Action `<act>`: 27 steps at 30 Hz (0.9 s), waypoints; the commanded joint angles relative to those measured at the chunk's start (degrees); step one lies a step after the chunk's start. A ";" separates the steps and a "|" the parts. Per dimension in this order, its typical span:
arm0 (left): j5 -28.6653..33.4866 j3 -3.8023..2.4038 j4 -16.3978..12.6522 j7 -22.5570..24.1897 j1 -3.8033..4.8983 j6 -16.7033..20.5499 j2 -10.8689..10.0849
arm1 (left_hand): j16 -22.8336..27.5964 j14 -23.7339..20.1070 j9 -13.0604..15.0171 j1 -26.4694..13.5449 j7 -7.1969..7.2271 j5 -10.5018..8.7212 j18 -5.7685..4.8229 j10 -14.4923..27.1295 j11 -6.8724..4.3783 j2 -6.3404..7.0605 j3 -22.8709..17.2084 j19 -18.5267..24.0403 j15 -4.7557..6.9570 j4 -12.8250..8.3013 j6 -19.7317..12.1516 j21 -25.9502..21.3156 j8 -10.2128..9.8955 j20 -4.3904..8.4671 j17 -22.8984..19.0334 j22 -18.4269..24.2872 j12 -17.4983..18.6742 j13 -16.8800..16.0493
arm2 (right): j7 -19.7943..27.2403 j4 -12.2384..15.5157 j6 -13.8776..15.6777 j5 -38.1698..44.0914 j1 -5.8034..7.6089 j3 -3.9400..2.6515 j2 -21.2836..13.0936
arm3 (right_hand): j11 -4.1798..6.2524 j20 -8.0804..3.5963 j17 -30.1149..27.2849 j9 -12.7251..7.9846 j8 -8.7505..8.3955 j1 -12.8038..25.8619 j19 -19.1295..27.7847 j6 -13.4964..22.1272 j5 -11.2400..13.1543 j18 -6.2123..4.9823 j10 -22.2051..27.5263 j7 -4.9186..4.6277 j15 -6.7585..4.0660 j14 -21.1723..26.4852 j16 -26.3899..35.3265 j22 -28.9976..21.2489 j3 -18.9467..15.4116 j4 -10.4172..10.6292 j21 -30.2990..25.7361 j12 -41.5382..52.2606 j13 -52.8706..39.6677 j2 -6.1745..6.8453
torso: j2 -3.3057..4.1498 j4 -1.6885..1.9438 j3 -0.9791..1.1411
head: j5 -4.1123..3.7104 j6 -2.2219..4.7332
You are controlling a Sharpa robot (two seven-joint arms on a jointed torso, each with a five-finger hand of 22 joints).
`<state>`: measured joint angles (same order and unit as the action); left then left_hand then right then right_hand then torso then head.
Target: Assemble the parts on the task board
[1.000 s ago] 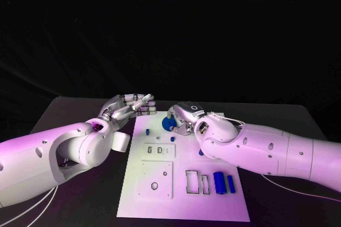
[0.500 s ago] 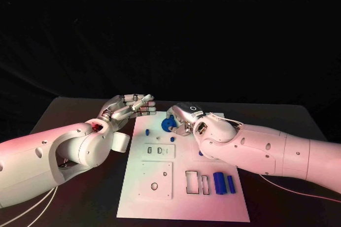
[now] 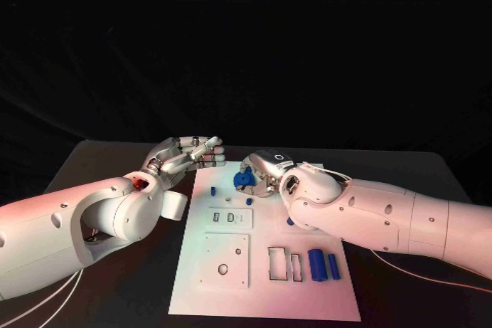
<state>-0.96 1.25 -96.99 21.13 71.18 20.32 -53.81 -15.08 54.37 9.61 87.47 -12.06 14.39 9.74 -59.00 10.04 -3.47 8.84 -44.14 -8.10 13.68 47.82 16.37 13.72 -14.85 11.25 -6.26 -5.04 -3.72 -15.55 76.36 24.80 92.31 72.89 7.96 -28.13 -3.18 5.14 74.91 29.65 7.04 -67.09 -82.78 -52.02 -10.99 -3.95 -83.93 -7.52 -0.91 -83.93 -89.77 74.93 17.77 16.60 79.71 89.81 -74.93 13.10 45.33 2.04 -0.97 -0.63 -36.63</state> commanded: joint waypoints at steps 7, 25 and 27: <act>0.10 -0.04 -0.05 0.05 0.09 -1.09 0.08 | 0.39 -0.16 -0.06 -0.31 -0.33 -0.37 0.69 0.15 0.34 -0.17 0.29 -0.46 -0.33 0.05 0.10 -0.14 -0.22 0.05 0.07 0.06 0.19 -0.08 | -0.08 -1.09 -4.73 -2.65 -0.19 0.18 0.09 | 0.28 0.02 15.09 -0.13 0.34 0.89 -0.28 -0.69 -0.82 0.70 -6.07 0.05 -0.06 -6.07 -0.23 3.58 -0.55 0.19 0.13 0.19 -15.07 -0.73 | 0.03 -0.04 0.02 | -0.09 0.07; 0.10 -0.04 0.07 0.02 0.09 -1.16 -0.05 | 0.39 -0.16 -0.06 -0.31 -0.33 -0.37 0.69 0.15 0.34 -0.17 0.29 -0.46 -0.33 0.05 0.10 -0.14 -0.22 0.05 0.07 0.06 0.19 -0.08 | 0.85 3.90 2.96 -2.22 -0.15 0.09 -4.61 | 0.38 -0.11 15.09 -0.65 0.35 -1.80 -1.18 -0.85 -3.43 1.07 -6.07 0.12 -0.17 -6.07 -0.23 5.02 0.38 -0.34 1.29 0.19 -15.07 -0.59 | -0.05 -0.09 0.09 | -0.05 0.23; 0.10 -0.04 0.12 0.04 0.09 -1.13 -0.13 | 0.39 -0.16 -0.06 -0.31 -0.33 -0.37 0.69 0.15 0.34 -0.17 0.29 -0.46 -0.33 0.05 0.10 -0.14 -0.22 0.05 0.07 0.06 0.19 -0.08 | 1.41 5.58 4.67 -2.82 -0.01 0.00 -6.34 | 0.39 -0.12 15.09 -0.79 0.36 -2.65 -1.14 -0.92 -3.92 1.04 -6.07 0.12 -0.18 -6.07 -0.23 4.97 0.83 -0.45 1.20 0.19 -15.07 -0.51 | -0.11 -0.16 0.07 | -0.04 0.27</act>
<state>-0.96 1.27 -96.84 20.89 71.19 20.18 -53.95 -15.08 54.37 9.62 87.47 -12.06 14.39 9.74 -59.00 10.04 -3.47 8.84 -44.14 -8.10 13.67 47.82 16.37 13.72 -14.85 11.23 -6.26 -5.04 -3.72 -15.22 81.07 25.35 89.89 72.77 8.05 -33.76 -3.18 5.01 74.90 28.91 7.08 -69.25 -83.52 -52.87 -14.76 -3.95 -83.93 -7.52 -0.92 -83.93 -89.77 74.92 18.35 16.17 80.86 89.80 -74.91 12.68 45.33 1.98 -0.89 -0.71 -36.41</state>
